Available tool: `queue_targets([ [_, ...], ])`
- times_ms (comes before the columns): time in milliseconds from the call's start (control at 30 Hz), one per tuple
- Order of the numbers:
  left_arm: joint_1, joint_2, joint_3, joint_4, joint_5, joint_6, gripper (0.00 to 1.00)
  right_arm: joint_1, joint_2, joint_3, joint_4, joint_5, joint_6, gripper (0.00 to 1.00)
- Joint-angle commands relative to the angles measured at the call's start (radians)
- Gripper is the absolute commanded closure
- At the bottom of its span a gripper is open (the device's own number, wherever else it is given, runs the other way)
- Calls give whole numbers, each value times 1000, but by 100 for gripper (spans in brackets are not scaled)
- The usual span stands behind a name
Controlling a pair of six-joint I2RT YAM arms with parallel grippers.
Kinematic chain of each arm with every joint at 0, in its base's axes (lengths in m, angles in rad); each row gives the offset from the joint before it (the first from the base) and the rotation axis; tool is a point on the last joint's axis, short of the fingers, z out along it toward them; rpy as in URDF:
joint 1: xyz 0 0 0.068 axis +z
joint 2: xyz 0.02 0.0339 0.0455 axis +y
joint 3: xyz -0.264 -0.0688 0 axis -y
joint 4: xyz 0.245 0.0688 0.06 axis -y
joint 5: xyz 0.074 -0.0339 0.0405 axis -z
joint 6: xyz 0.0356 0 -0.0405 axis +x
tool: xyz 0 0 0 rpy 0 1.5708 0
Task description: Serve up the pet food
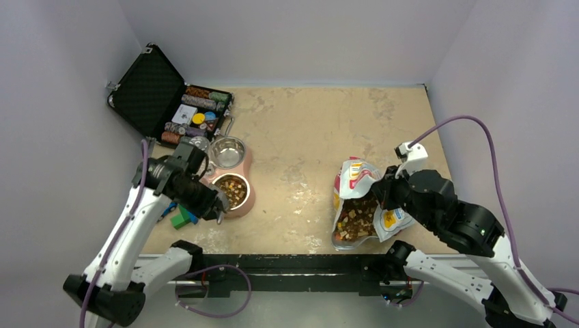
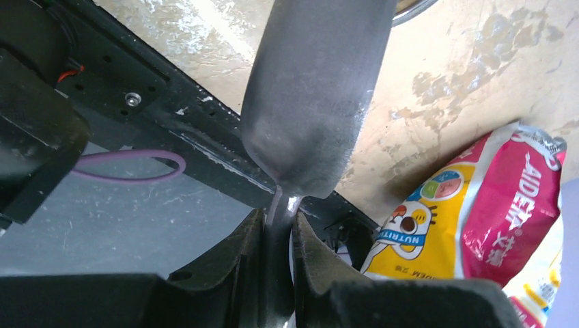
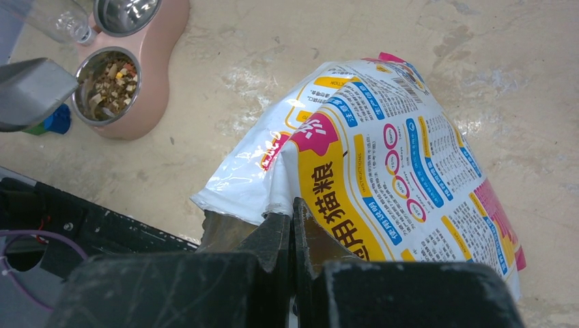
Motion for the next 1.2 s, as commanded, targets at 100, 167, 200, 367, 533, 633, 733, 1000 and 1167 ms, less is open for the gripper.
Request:
queue_targets([
  [100, 7, -209, -198, 268, 190, 150, 100, -1, 47, 88, 214, 3, -28, 100],
  [167, 7, -241, -215, 368, 268, 212, 100, -1, 62, 100, 212, 1, -31, 100],
  [200, 6, -261, -216, 418, 294, 241, 100, -1, 72, 107, 211, -4, -32, 100],
  [367, 6, -343, -144, 460, 295, 395, 100, -1, 115, 129, 208, -35, -32, 100],
  [533, 6, -386, -141, 548, 400, 461, 100, -1, 138, 153, 203, -39, -29, 100],
  [633, 6, -399, -178, 717, 573, 453, 100, -1, 155, 173, 192, -17, -26, 100],
  [733, -6, -356, -149, 695, 682, 507, 100, -1, 183, 200, 181, -2, -20, 100],
  [1000, -209, -249, -185, 620, 766, 555, 100, -1, 280, 212, 252, -129, 2, 100],
  [1167, -320, -202, -216, 642, 744, 506, 100, -1, 331, 229, 253, -168, -7, 100],
])
